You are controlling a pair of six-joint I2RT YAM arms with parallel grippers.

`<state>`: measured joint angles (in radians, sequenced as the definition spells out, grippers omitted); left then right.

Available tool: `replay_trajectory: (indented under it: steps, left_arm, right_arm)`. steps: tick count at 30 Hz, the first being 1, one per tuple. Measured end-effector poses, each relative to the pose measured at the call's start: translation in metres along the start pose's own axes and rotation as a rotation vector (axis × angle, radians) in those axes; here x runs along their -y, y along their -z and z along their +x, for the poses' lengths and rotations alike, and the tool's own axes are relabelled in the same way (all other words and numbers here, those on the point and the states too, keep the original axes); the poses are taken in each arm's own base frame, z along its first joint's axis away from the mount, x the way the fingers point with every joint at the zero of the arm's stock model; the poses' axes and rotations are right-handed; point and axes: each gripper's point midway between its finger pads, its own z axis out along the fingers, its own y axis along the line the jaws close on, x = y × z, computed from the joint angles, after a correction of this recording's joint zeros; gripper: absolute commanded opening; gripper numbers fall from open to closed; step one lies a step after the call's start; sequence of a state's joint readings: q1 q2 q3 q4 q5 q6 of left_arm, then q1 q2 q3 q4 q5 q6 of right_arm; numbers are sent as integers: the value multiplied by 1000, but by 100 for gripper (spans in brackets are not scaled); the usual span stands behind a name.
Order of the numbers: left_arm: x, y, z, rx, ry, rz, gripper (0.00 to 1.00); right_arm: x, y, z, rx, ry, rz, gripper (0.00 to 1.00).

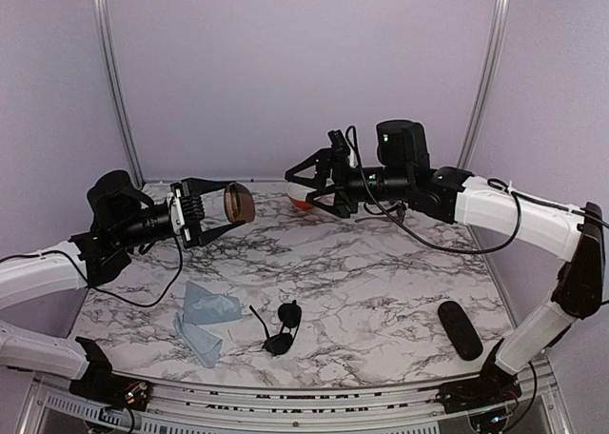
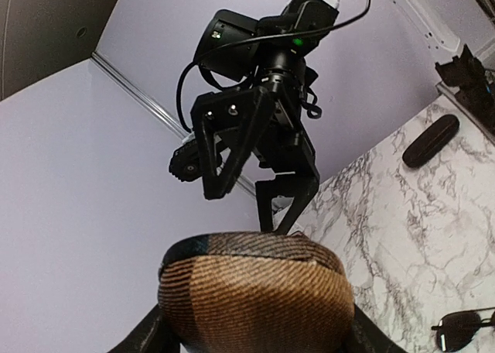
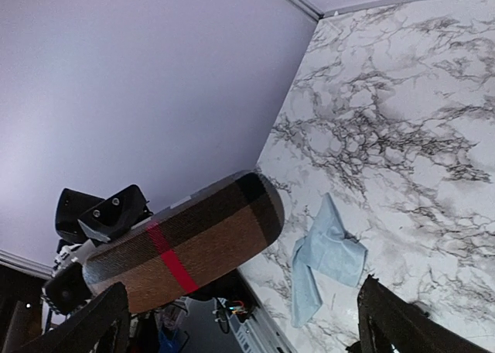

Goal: Organize the sunglasses
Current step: Pass from the right arm to the left, then pass from the left arm to the right

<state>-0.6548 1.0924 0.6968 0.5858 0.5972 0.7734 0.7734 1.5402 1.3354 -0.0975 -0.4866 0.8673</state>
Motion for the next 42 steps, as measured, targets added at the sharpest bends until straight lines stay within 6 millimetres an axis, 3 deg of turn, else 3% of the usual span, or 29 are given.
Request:
replay_trajectory:
  steps: [7,14,19,25,29,36,42]
  left_arm:
    - [3,-1,6,-26,-293,-2,22]
    - [14,-1,3,1,-442,31,22]
    - [18,0,6,-12,-495,29,21]
    - [36,-3,-2,35,-504,75,19]
    - [42,-4,-4,49,-517,86,18]
    - [44,-4,-10,60,-550,79,18]
    - [44,-3,-10,61,-586,73,22]
  right_arm:
    - [-12,-23,6,-77,-214,-121,100]
    - [-10,-73,47,-220,-390,-197,100]
    - [-12,-77,49,-245,-450,-224,100]
    - [-41,-74,48,-258,-450,-326,100]
    - [-45,-77,52,-283,-457,-340,99]
    - [-45,-79,57,-314,-473,-343,70]
    - [-45,-81,59,-336,-506,-357,60]
